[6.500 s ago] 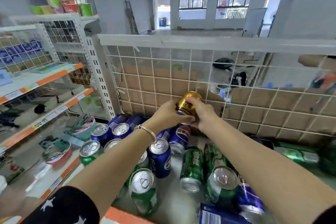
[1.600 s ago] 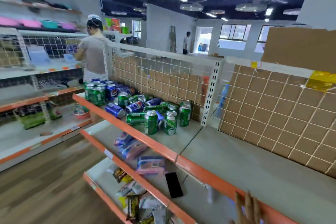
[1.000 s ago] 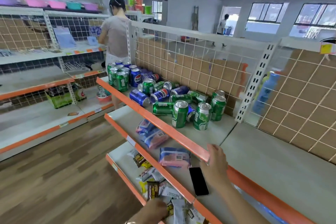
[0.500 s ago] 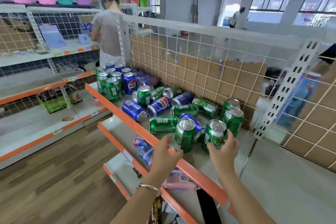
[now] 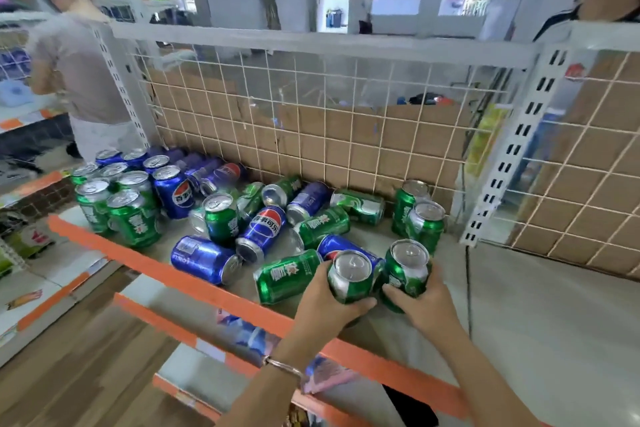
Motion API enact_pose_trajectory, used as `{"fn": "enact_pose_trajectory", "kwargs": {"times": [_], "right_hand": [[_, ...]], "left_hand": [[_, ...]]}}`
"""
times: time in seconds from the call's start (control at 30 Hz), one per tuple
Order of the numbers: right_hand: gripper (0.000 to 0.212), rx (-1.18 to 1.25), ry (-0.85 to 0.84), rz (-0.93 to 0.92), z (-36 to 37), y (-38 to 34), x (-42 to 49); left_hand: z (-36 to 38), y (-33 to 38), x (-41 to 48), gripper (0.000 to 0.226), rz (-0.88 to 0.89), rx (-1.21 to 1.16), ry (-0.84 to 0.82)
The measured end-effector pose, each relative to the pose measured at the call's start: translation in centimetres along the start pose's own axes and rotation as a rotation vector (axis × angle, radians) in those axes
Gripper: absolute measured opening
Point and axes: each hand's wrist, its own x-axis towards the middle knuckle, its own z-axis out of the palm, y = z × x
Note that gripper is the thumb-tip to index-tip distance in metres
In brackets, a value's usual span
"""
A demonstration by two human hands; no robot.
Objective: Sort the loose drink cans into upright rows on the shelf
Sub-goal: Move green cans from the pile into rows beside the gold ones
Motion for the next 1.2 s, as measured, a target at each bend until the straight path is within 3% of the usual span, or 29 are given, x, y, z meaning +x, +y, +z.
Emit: {"fn": "enact_pose_trajectory", "kwargs": {"times": [0.37, 0.5, 0.67, 0.73, 0.77, 0.9, 1.1, 1.2], "right_hand": [[0.047, 0.081, 0.118, 0.243, -4.6, -2.4, -3.9], [0.043, 0.150, 0.153, 0.323, -9.0, -2.1, -6.8], [0.057, 0.386, 0.277, 0.387, -15.8, -0.6, -11.6], [0.062, 0.466, 0.323, 0.390, -18.8, 0.0, -13.6], [0.062, 0.492, 0.345, 0.397, -20.4, 0.3, -14.5], [0.061, 0.545, 0.395, 0.431, -27.1, 1.9, -18.0], [0.060, 0.518, 0.454, 0.473, -34.8, 4.0, -21.3], [0.031, 0.483, 0.460, 0.487, -37.6, 4.9, -21.5]], "left_hand": [[3.2, 3.3, 1.3, 0.045, -0.125, -0.237, -0.415], [6.5, 5.5, 0.3, 0.072, -0.277, -0.307, -0.619], [11.6, 8.9, -4.0, 0.061, -0.540, -0.492, -0.993], [13.8, 10.2, -6.3, 0.037, -0.619, -0.630, -1.108], [15.2, 10.8, -7.3, 0.033, -0.629, -0.641, -1.123], [22.3, 12.0, -11.2, 0.058, -0.545, -0.569, -1.084], [30.1, 14.3, -16.2, 0.052, -0.515, -0.584, -0.989], [32.4, 14.7, -16.9, 0.057, -0.439, -0.483, -0.989]]}}
